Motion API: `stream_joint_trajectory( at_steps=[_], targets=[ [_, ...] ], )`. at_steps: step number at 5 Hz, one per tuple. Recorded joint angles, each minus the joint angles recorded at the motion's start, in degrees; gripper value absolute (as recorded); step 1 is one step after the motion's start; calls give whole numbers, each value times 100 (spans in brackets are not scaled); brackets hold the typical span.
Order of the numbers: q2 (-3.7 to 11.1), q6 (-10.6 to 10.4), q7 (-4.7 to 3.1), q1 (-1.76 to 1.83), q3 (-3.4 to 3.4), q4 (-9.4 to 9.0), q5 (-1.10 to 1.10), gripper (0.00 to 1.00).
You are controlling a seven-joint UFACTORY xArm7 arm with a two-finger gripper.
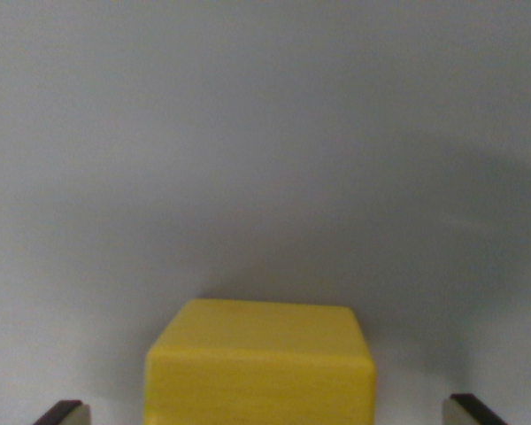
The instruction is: Pick yellow cube
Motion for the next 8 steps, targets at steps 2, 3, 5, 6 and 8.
stream_joint_trajectory(
  at_steps=[2,3,5,6,8],
  targets=[
    [0,0,0,0,0,0,0,100],
    [0,0,0,0,0,0,0,100],
    [0,1,0,0,0,0,0,100],
    [0,1,0,0,0,0,0,100],
    [-16,36,2,1,-1,20,-2,100]
  ],
)
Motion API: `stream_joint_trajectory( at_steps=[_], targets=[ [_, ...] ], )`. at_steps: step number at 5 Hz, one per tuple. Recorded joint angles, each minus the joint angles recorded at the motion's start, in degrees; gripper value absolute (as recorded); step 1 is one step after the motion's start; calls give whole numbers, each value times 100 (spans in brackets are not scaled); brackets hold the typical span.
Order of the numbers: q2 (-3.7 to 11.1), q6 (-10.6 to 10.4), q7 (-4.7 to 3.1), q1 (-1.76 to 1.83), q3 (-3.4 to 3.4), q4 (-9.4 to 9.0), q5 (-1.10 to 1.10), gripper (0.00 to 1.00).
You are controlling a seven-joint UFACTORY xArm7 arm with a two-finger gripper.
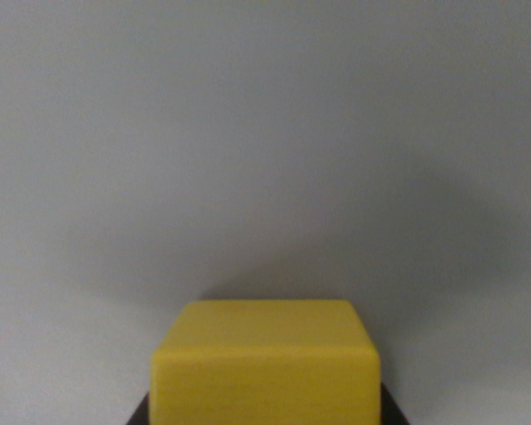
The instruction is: Pick yellow cube
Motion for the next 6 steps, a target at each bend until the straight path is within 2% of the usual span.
stream_joint_trajectory(
  at_steps=[2,3,4,5,6],
  targets=[
    [-33,74,4,1,-1,42,-5,100],
    [-80,181,10,3,-4,101,-13,100],
    [-80,181,10,3,-4,101,-13,100],
    [-147,333,19,5,-6,187,-23,100],
    [-147,333,19,5,-6,187,-23,100]
  ],
)
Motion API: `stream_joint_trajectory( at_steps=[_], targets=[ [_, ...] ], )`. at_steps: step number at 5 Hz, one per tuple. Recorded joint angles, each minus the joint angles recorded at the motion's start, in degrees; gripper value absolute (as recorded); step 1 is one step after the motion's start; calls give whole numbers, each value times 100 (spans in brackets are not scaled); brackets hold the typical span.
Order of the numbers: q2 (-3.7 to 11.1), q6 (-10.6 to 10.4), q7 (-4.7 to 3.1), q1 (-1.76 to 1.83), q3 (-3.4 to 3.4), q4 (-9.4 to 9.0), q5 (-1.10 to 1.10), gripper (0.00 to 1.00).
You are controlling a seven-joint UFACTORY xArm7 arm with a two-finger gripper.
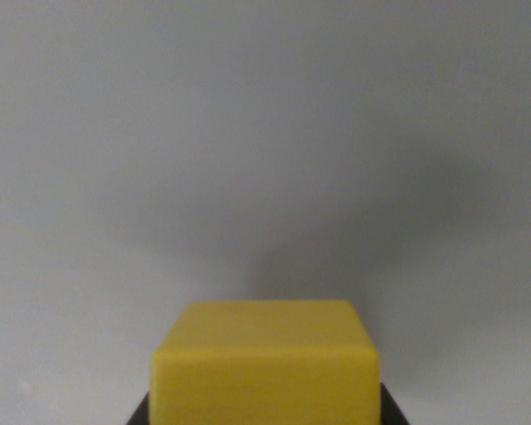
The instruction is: Pick yellow cube
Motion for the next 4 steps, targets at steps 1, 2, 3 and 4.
stream_joint_trajectory(
  at_steps=[1,2,3,4],
  targets=[
    [-77,175,10,3,-3,98,-12,100],
    [-77,175,10,3,-3,98,-12,100],
    [-162,366,21,6,-7,206,-26,100],
    [-162,366,21,6,-7,206,-26,100]
  ],
)
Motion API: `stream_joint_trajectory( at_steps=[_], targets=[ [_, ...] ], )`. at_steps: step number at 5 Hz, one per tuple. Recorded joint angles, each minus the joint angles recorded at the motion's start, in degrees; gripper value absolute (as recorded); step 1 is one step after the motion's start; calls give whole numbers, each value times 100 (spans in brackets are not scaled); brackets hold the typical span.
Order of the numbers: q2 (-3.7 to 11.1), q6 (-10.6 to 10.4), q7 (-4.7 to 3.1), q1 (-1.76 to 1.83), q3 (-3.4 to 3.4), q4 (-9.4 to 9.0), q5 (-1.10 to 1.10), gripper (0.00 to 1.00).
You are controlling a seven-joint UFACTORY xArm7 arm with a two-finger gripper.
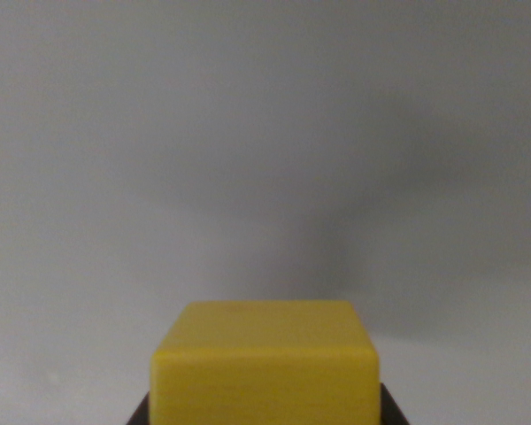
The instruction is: Pick yellow cube
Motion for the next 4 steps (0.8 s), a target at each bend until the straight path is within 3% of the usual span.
stream_joint_trajectory(
  at_steps=[1,2,3,4],
  targets=[
    [-98,222,13,4,-4,125,-15,100],
    [-98,222,13,4,-4,125,-15,100],
    [-205,464,26,7,-9,260,-32,100],
    [-205,464,26,7,-9,260,-32,100]
  ],
)
